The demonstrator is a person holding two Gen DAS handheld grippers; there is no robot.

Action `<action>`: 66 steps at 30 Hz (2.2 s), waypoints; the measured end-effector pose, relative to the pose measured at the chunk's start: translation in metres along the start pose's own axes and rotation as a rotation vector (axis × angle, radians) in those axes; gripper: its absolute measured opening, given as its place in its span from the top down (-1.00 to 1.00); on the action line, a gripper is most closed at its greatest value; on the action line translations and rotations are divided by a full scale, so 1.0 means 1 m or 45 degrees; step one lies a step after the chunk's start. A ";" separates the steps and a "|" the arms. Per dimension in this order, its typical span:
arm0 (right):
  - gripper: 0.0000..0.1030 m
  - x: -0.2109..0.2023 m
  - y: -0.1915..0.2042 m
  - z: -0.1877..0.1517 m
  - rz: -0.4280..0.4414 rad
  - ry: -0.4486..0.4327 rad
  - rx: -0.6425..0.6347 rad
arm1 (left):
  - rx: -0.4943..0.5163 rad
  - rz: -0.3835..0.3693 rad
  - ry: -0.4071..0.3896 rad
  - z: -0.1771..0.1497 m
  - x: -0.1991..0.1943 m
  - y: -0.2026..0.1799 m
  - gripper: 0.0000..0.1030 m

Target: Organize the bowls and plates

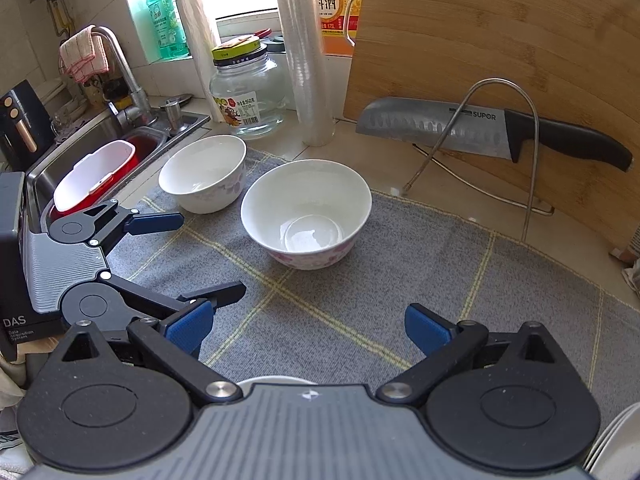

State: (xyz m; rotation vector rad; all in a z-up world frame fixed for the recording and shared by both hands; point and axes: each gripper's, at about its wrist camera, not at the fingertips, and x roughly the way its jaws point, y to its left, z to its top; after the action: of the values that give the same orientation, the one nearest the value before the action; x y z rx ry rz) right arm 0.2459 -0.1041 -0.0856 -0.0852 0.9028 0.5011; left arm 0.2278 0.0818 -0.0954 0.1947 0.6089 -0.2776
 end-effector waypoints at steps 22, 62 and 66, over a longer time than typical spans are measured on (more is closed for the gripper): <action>-1.00 0.064 -0.025 0.057 0.108 0.056 -0.021 | 0.039 -0.044 0.016 0.017 0.043 -0.011 -0.87; -0.64 0.100 -0.026 0.078 0.163 0.091 -0.023 | 0.077 -0.153 -0.048 0.025 0.047 -0.007 -0.70; -0.64 0.098 -0.024 0.077 0.155 0.094 -0.036 | 0.077 -0.162 -0.047 0.025 0.046 -0.007 -0.70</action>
State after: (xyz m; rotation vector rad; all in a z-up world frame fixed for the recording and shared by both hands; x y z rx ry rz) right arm 0.3631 -0.0661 -0.1161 -0.0750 0.9772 0.6270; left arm 0.2750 0.0599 -0.1031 0.2088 0.5778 -0.4218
